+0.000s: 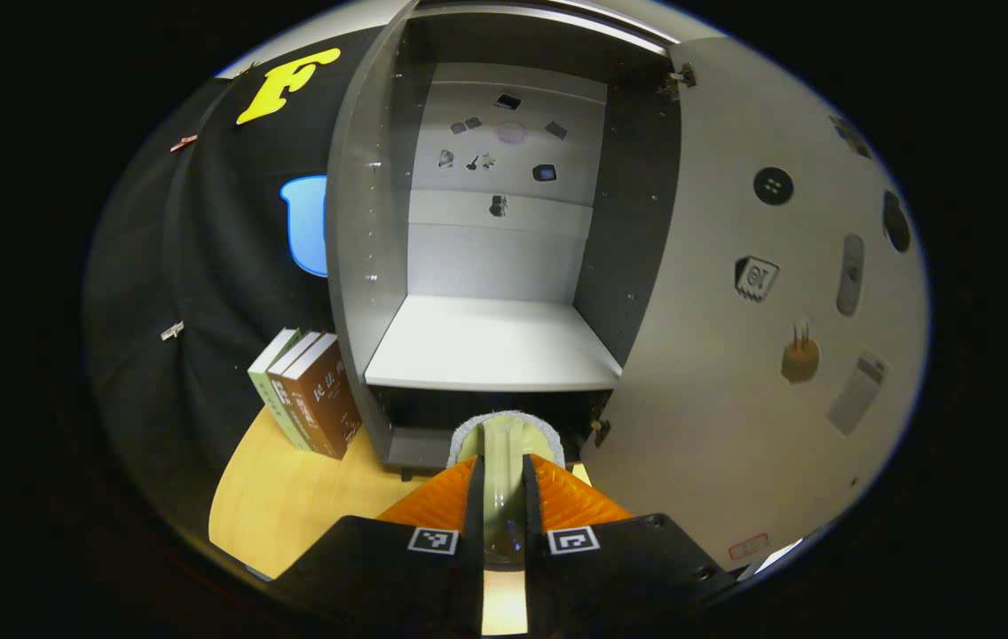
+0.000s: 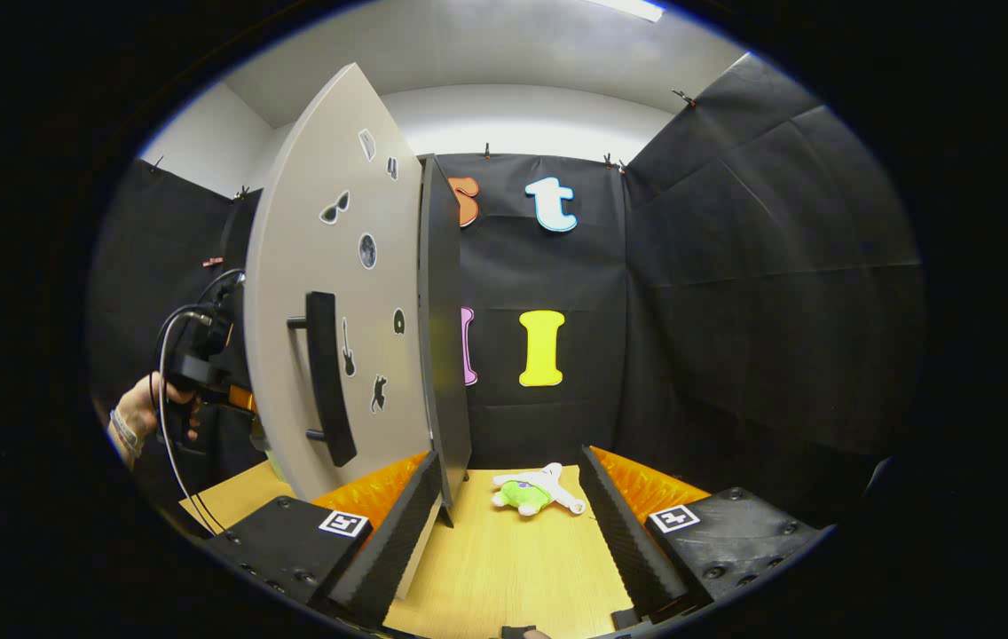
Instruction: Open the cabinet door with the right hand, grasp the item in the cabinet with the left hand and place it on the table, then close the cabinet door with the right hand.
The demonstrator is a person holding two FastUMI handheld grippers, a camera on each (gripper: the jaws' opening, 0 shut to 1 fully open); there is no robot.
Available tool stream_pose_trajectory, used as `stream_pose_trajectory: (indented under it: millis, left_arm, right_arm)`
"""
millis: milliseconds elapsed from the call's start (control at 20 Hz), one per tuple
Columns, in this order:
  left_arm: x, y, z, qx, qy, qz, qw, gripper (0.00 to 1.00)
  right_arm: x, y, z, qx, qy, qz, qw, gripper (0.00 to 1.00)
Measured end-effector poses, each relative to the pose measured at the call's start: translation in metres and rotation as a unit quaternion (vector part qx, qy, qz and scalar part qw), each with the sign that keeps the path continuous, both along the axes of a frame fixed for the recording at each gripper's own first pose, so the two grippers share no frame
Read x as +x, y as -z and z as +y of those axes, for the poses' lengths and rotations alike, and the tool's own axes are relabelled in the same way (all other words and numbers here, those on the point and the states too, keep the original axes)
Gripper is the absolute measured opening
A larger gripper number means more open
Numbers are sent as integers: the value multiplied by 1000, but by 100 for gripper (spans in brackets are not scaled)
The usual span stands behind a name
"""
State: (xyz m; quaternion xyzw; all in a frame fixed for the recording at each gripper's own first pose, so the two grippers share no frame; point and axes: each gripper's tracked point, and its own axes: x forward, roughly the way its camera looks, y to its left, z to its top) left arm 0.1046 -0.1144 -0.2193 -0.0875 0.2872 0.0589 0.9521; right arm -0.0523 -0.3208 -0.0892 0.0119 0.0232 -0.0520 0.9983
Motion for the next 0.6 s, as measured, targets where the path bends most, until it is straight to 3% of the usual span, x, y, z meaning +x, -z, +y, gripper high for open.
stream_pose_trajectory:
  millis: [200, 250, 300, 600]
  left_arm:
    - [-41, 45, -16, -13, -4, 24, 1000, 22]
    - [-50, 61, -21, -19, 0, 36, 999, 22]
    - [-58, 76, -24, -24, 1, 46, 999, 23]
    - [-74, 154, -35, -26, 3, 67, 997, 22]
  right_arm:
    - [-12, 4, 5, -4, -9, 13, 1000, 94]
    - [-14, 5, 11, -3, -13, 15, 1000, 100]
    - [-15, 4, 16, -4, -19, 13, 1000, 99]
    - [-4, 23, 31, -24, -45, 38, 998, 99]
